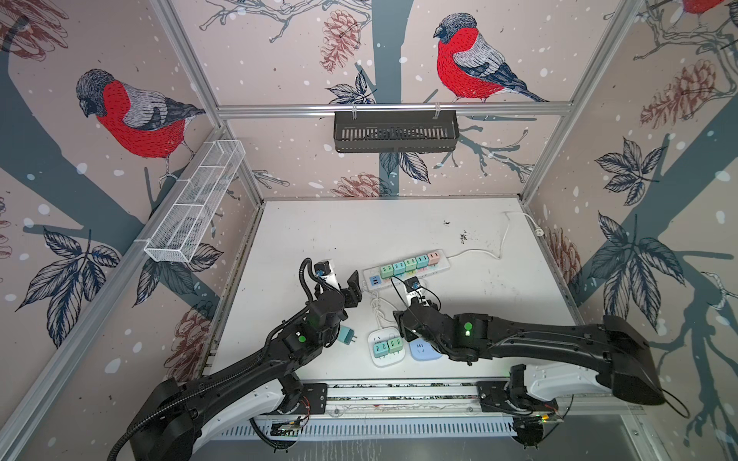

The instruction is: Insert the plug

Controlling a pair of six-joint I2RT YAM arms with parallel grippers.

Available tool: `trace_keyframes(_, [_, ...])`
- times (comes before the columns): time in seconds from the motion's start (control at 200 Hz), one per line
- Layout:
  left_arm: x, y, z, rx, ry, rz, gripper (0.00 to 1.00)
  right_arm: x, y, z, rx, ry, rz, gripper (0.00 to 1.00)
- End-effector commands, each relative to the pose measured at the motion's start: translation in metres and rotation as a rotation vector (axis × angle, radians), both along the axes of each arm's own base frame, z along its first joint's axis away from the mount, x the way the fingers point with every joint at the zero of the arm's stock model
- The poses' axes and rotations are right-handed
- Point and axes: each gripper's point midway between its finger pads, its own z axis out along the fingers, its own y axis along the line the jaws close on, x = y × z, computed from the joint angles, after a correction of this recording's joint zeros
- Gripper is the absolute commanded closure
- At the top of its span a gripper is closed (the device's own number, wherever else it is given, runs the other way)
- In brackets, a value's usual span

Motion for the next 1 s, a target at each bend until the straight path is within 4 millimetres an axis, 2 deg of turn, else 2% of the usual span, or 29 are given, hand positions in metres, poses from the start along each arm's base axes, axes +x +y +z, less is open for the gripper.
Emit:
trace_keyframes(0.0, [0.004, 0.035, -0.013, -0.079, 0.044, 0.175, 0.26, -0.012, 0.035, 0.026, 0.076, -0.091, 0.126, 0.38])
trace_keyframes(0.19, [0.014, 0.067, -0.051, -0.225, 0.164, 0.232, 0.26, -0.024, 0.074, 0.012, 0.031, -0.065, 0.228, 0.38])
trace_keyframes(0.34, [0.014, 0.075, -0.059, -0.24, 0.189, 0.274, 0.25, -0.035, 0.107, -0.009, -0.041, -0.051, 0.337, 0.38])
trace_keyframes(0.535, [0.012, 0.082, -0.071, -0.272, 0.22, 0.319, 0.24, -0.04, 0.134, -0.034, -0.106, -0.018, 0.414, 0.38])
trace_keyframes(0.705, [0.01, 0.092, -0.08, -0.28, 0.26, 0.387, 0.23, -0.039, 0.148, -0.054, -0.138, 0.026, 0.457, 0.38])
trace_keyframes(0.996, [0.003, 0.101, -0.095, -0.3, 0.3, 0.447, 0.19, -0.031, 0.15, -0.081, -0.179, 0.071, 0.462, 0.37])
